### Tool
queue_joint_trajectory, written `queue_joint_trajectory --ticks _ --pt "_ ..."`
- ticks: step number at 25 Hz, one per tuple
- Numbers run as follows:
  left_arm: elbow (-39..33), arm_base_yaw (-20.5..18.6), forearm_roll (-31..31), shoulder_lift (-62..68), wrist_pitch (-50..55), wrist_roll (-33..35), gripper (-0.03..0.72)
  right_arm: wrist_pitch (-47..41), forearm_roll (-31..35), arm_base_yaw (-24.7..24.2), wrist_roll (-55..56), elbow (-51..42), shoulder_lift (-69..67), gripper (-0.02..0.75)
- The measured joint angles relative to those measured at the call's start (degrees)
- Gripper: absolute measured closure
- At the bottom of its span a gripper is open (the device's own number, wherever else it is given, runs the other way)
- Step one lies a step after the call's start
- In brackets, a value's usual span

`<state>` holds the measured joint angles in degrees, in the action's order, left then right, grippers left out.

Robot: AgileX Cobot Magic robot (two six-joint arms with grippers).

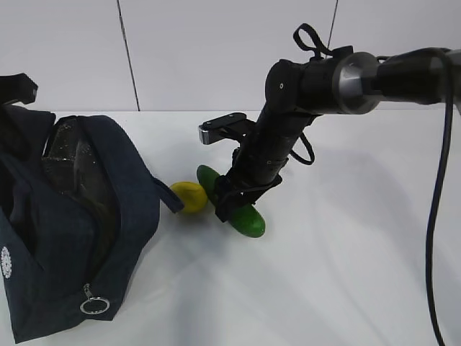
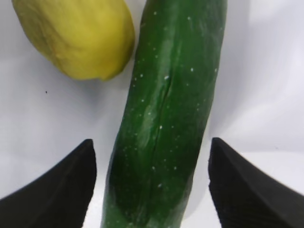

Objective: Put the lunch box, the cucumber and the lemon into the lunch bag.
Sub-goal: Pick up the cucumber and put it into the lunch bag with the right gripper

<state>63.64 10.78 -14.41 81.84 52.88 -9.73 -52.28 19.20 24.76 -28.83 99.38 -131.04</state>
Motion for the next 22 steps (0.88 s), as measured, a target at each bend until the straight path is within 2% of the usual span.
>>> queue_joint_trajectory --ticks 12,18,22 --pt "0.00 0.00 0.00 0.00 0.00 0.00 0.693 0.12 -0.22 0.00 -0.03 0.49 -1.00 0.308" --pt "0.00 0.00 0.00 0.00 0.00 0.00 0.693 -0.84 -0.44 0.00 -0.03 1.59 -1.00 0.312" --pt "0.00 0.00 0.00 0.00 0.00 0.00 0.693 -5.30 -1.46 0.00 -0.03 6.80 -1.00 0.313"
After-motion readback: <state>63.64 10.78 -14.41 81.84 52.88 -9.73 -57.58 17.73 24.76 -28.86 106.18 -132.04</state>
